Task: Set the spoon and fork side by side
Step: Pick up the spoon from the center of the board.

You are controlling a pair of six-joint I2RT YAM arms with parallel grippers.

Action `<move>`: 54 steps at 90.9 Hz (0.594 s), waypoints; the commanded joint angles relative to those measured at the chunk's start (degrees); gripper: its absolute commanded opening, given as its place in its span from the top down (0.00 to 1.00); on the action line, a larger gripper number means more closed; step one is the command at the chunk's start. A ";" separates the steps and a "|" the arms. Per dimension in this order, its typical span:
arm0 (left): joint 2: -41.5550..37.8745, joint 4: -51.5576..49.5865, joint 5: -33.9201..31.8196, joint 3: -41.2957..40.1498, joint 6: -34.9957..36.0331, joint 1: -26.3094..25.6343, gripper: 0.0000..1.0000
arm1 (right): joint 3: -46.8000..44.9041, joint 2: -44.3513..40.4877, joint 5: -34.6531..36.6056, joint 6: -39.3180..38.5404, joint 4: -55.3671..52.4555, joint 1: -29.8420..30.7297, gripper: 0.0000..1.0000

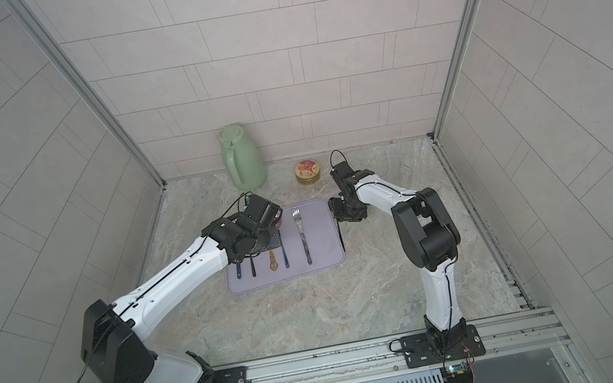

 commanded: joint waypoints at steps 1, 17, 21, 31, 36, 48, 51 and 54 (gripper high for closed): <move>-2.10 0.49 -0.50 -1.59 1.65 0.98 0.66 | 2.07 2.08 2.05 -1.39 -2.18 0.70 0.62; -4.20 0.46 -1.76 -2.58 2.49 1.19 0.67 | 4.77 5.20 3.30 -2.04 -3.13 1.00 0.66; -4.70 1.38 -2.21 -3.40 2.62 1.21 0.67 | 5.64 6.03 3.68 -2.18 -3.75 1.08 0.66; -5.35 2.79 -2.18 -5.00 2.35 1.87 0.67 | 6.70 7.17 4.03 -2.71 -3.96 1.79 0.66; -5.22 2.93 -1.74 -5.24 2.39 2.18 0.68 | 7.23 7.74 4.37 -2.90 -4.32 1.98 0.66; -4.94 2.34 -1.31 -4.85 2.77 2.31 0.68 | 8.05 8.95 4.28 -3.18 -4.82 2.31 0.66; -5.08 2.33 -1.30 -4.84 2.80 2.42 0.68 | 8.11 9.07 4.16 -3.23 -4.84 2.29 0.66; -5.18 2.33 -1.32 -4.91 2.80 2.40 0.68 | 8.11 9.02 4.19 -3.13 -4.84 2.35 0.66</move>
